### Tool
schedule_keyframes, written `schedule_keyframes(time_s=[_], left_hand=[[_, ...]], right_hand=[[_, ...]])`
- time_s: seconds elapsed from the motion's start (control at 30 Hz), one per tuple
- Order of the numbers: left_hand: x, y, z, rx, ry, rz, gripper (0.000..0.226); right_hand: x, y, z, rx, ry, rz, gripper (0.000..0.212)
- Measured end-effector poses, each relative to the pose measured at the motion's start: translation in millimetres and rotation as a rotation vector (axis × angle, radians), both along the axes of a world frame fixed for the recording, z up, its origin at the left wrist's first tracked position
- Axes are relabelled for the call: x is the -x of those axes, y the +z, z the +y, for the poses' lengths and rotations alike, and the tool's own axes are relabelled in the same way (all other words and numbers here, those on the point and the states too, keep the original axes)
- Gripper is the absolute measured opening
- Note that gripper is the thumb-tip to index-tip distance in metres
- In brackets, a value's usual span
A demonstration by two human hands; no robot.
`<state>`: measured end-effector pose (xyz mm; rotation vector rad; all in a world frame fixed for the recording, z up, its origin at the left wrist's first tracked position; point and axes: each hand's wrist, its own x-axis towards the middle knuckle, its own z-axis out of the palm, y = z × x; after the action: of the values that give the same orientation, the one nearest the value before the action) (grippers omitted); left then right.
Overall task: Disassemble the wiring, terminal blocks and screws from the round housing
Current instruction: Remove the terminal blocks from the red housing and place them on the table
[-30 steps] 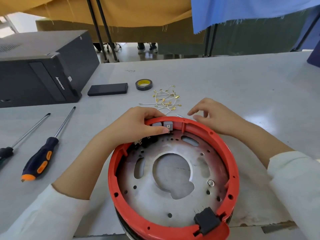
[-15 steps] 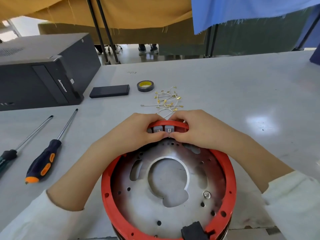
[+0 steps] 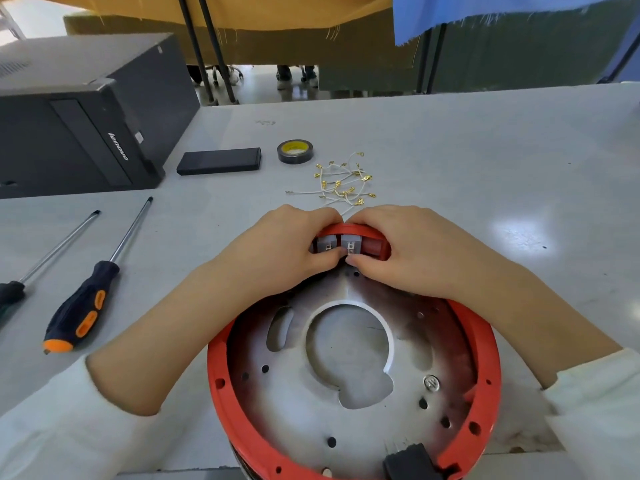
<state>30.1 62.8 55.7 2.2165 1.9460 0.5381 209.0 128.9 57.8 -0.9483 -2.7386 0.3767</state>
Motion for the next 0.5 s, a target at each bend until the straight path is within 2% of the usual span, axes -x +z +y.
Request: schedule_keyframes(time_s=[0.3,0.5], left_hand=[[0.0,-2.0,3.5,-0.017,-0.005,0.039,0.032],[-2.4,-0.4,-0.5,-0.004,-0.001,0.092,0.029]], right_hand=[[3.6,2.8,-3.1,-0.032,-0.034,-0.009,0.046],[0.6,1.8,-3.3,-0.03,-0.002,-0.065,0.039]])
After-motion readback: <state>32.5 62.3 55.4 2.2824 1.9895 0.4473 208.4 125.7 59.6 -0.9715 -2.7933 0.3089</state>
